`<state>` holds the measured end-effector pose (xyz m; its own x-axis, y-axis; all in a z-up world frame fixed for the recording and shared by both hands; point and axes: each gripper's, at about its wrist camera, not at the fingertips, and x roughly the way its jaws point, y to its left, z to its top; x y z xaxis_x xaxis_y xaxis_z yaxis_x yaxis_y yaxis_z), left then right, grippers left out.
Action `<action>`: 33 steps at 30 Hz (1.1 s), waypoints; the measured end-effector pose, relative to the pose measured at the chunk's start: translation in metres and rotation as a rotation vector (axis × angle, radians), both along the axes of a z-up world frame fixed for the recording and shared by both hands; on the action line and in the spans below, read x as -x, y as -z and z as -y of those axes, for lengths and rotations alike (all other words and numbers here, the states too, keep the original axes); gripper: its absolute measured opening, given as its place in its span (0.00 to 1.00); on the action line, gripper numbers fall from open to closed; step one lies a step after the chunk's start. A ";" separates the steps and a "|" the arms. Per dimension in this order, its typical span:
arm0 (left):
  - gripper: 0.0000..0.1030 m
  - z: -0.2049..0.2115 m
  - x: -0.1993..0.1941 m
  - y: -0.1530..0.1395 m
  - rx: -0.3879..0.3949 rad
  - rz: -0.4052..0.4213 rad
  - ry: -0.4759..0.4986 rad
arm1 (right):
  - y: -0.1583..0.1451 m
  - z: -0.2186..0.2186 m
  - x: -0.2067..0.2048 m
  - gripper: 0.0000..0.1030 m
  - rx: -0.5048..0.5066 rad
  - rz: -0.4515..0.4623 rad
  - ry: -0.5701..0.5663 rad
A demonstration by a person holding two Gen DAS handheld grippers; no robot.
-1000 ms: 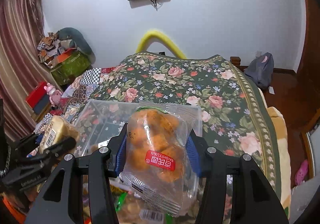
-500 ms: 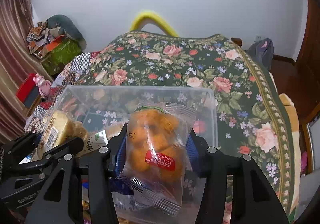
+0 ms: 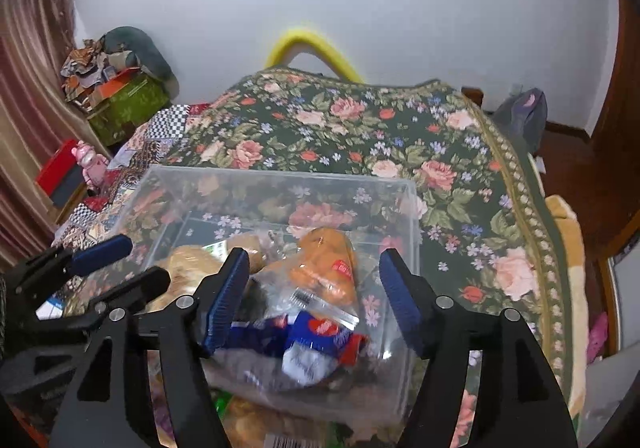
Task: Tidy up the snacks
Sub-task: 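Lower the cracker pack and pastry bag into the clear box and release, then grasp the peanut bag with the left tool while the right tool grasps the red snack bag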
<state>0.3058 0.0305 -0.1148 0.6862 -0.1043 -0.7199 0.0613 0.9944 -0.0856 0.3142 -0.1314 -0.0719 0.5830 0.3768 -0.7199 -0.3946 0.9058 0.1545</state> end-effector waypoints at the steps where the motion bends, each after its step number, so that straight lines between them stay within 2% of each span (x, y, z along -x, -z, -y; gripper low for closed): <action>1: 0.55 -0.001 0.005 -0.004 0.000 0.004 0.001 | -0.004 0.002 0.006 0.65 -0.002 0.011 -0.007; 6: 0.61 -0.006 0.037 -0.021 -0.002 0.020 0.005 | -0.025 0.013 0.046 0.68 0.006 0.078 -0.044; 11: 0.64 -0.011 0.076 -0.021 -0.003 0.007 0.014 | -0.030 0.020 0.086 0.76 0.028 0.122 -0.085; 16: 0.68 -0.013 0.113 -0.007 -0.014 -0.028 0.019 | -0.013 0.026 0.122 0.78 0.023 0.067 -0.152; 22: 0.68 -0.014 0.157 0.018 -0.028 -0.097 0.027 | 0.014 0.027 0.157 0.86 0.052 0.003 -0.201; 27: 0.68 -0.017 0.186 0.036 -0.011 -0.140 0.020 | 0.034 0.022 0.180 0.99 0.066 -0.037 -0.244; 33: 0.71 -0.016 0.207 0.053 0.014 -0.178 0.022 | 0.044 0.007 0.176 1.00 0.037 -0.100 -0.223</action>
